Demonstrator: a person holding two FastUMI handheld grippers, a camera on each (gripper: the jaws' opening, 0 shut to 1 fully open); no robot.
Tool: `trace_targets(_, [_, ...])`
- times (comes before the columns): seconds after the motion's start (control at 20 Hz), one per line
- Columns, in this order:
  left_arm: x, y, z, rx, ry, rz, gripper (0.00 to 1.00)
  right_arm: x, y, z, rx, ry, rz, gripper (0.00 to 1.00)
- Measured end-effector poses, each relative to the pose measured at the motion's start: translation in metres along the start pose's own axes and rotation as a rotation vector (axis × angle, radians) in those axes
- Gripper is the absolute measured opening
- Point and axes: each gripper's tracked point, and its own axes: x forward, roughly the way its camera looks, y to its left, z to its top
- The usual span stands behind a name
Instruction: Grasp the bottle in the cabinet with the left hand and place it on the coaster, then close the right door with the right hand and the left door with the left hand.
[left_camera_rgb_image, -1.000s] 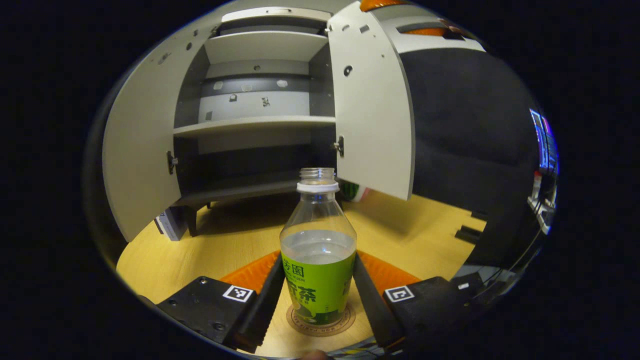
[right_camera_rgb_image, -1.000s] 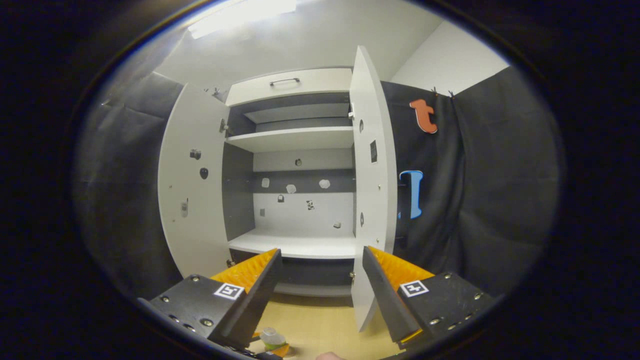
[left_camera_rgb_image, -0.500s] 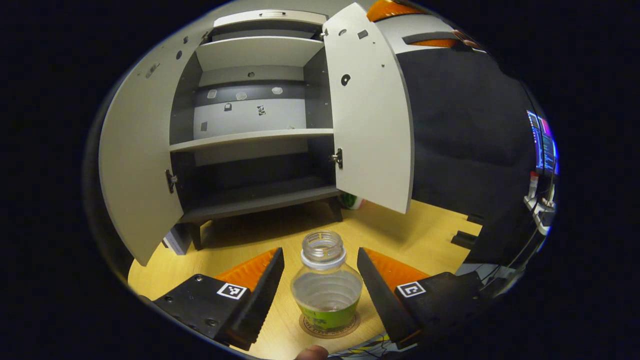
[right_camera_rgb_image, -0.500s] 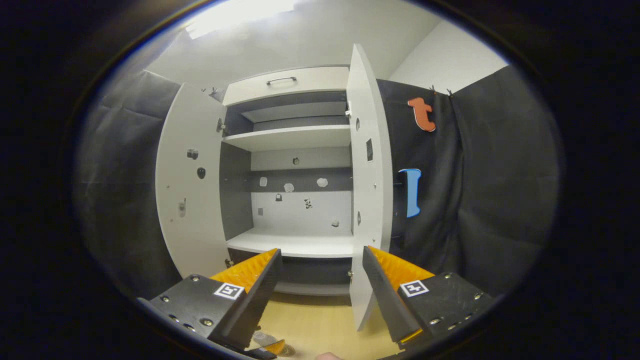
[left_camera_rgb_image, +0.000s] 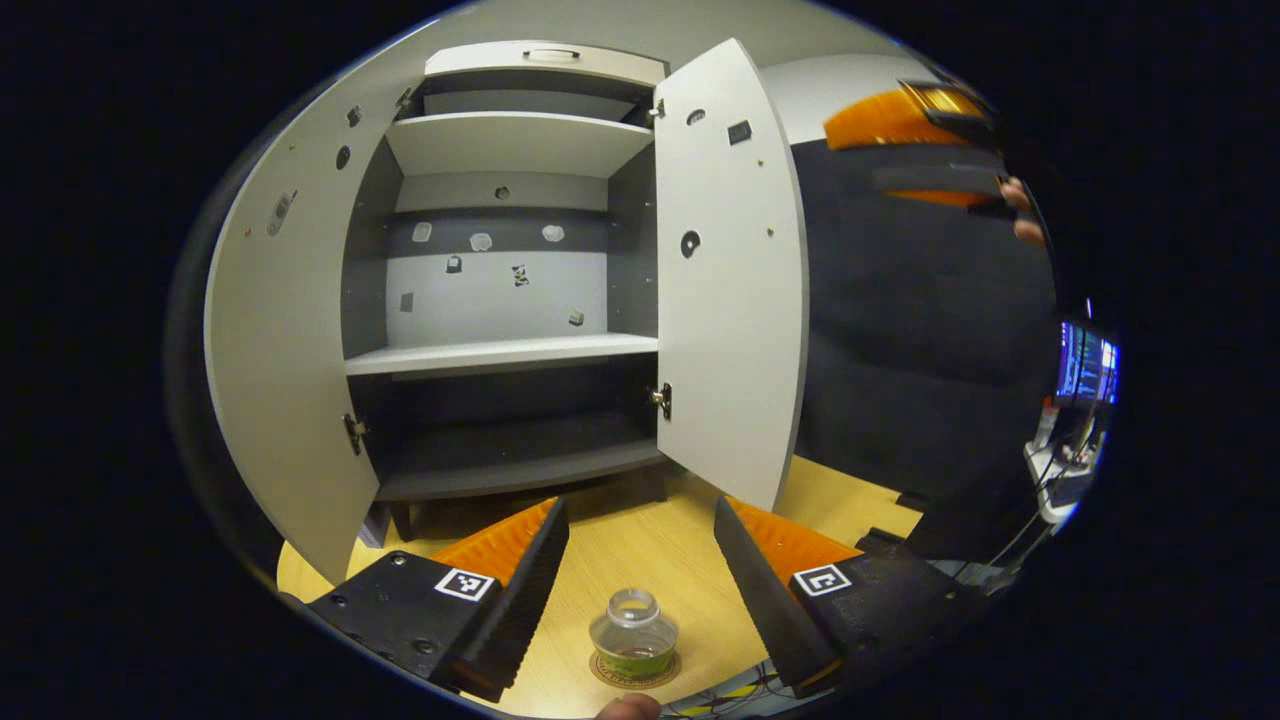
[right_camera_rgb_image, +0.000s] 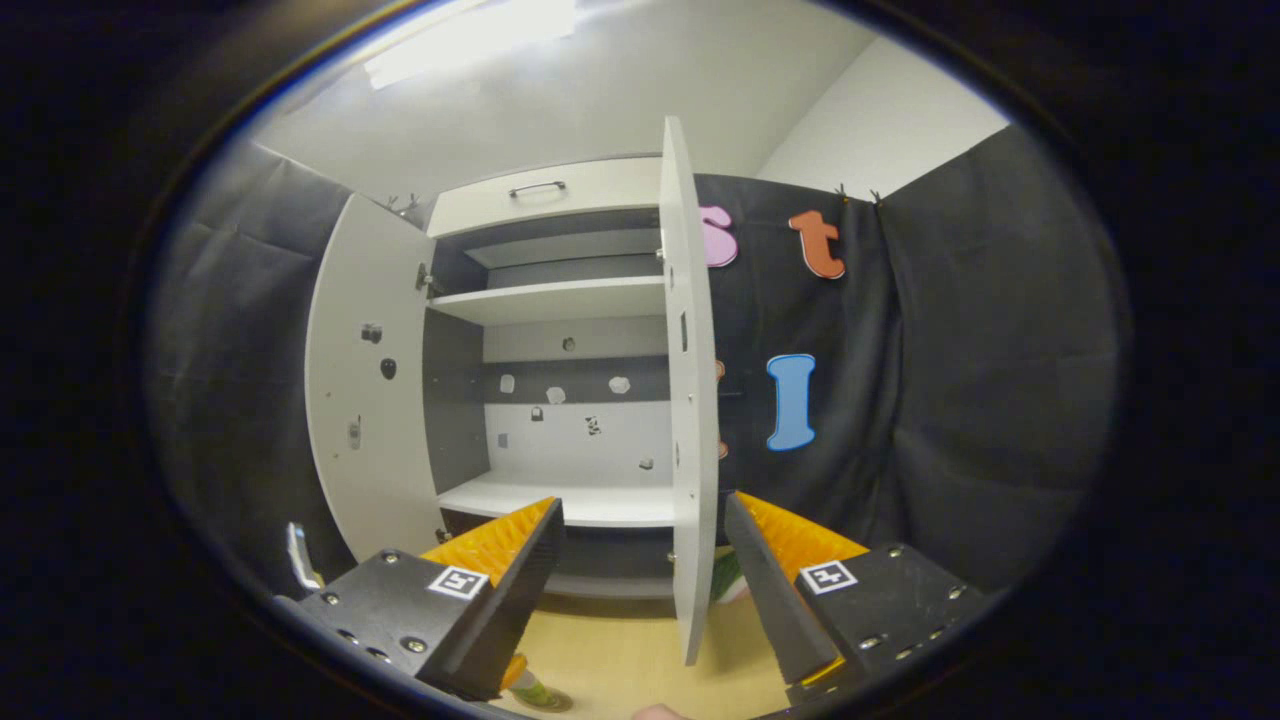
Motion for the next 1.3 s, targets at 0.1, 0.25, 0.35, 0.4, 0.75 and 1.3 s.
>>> trace_targets(0.1, [-0.009,0.005,0.037,-0.031,-0.032,0.013,0.93,0.002,-0.017,0.005,0.001,-0.009,-0.021,0.94])
trace_targets(0.25, [-0.023,0.015,0.092,-0.067,-0.091,0.035,0.93,0.004,-0.047,0.016,0.022,-0.02,-0.052,0.98])
trace_targets(0.35, [-0.034,0.024,0.12,-0.084,-0.119,0.054,0.93,0.005,-0.072,0.019,0.015,-0.018,-0.076,0.98])
trace_targets(0.4, [-0.04,0.029,0.131,-0.087,-0.124,0.064,0.92,0.005,-0.087,0.02,-0.002,-0.013,-0.092,0.97])
trace_targets(0.75, [-0.078,0.064,0.196,0.002,-0.179,0.129,0.9,0.03,-0.158,0.024,-0.103,0.0,-0.072,0.95])
trace_targets(1.3, [-0.118,0.129,0.179,-0.018,-0.11,0.275,0.91,0.15,-0.183,0.019,-0.061,0.048,-0.038,0.97])
